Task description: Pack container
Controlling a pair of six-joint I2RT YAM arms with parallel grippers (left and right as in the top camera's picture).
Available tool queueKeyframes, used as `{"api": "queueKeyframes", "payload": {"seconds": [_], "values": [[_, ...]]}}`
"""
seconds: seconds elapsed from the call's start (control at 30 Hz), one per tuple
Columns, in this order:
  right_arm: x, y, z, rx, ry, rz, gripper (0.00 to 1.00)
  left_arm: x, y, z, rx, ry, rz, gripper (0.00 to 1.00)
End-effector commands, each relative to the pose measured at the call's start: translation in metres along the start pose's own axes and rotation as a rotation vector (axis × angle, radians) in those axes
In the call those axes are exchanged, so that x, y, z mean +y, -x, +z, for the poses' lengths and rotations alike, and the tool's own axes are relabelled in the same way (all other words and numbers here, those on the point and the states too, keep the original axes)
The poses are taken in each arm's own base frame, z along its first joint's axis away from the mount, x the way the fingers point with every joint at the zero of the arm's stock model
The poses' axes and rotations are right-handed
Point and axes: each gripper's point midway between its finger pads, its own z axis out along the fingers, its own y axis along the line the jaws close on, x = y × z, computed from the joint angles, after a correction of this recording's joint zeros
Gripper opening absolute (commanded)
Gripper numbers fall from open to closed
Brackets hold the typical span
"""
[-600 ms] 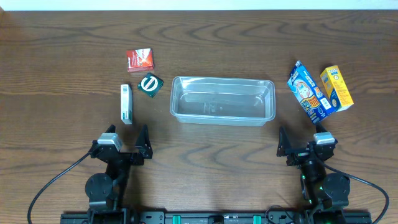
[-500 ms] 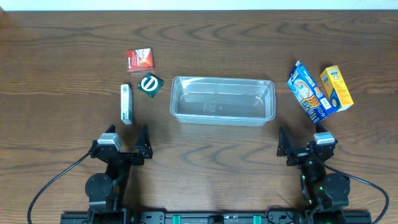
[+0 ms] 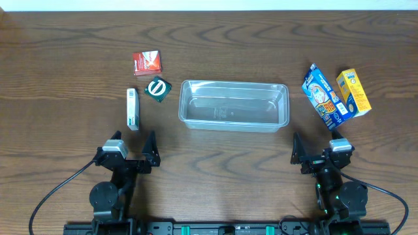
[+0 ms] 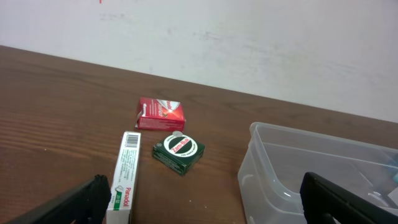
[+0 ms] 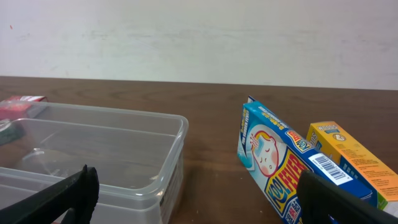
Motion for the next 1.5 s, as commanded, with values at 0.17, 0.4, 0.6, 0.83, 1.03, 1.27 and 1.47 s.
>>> {"api": "queueKeyframes", "payload": {"seconds": [0.17, 0.4, 0.6, 0.83, 1.03, 1.27, 1.47], "values": [[-0.002, 0.000, 0.000, -0.003, -0.007, -0.012, 0.99, 0.005, -0.016, 0.001, 0.049, 0.011, 0.001, 0.98], [-0.002, 0.000, 0.000, -0.003, -0.007, -0.012, 0.99, 0.004, -0.016, 0.001, 0.049, 0.011, 0.001, 0.98], [-0.002, 0.000, 0.000, -0.004, -0.011, -0.012, 0.99, 0.005, -0.016, 0.001, 0.049, 0.011, 0.001, 0.98], [-0.002, 0.003, 0.000, -0.013, -0.011, -0.014, 0.99, 0.005, -0.016, 0.001, 0.049, 0.011, 0.001, 0.98], [0.002, 0.012, -0.001, -0.050, 0.014, -0.044, 0.99, 0.004, -0.016, 0.001, 0.049, 0.011, 0.001, 0.98], [0.007, 0.070, -0.011, -0.147, 0.018, -0.099, 0.99, 0.005, -0.016, 0.001, 0.049, 0.011, 0.001, 0.98], [0.006, 0.128, 0.004, -0.029, 0.004, -0.091, 0.99, 0.005, -0.016, 0.001, 0.049, 0.011, 0.001, 0.98]]}}
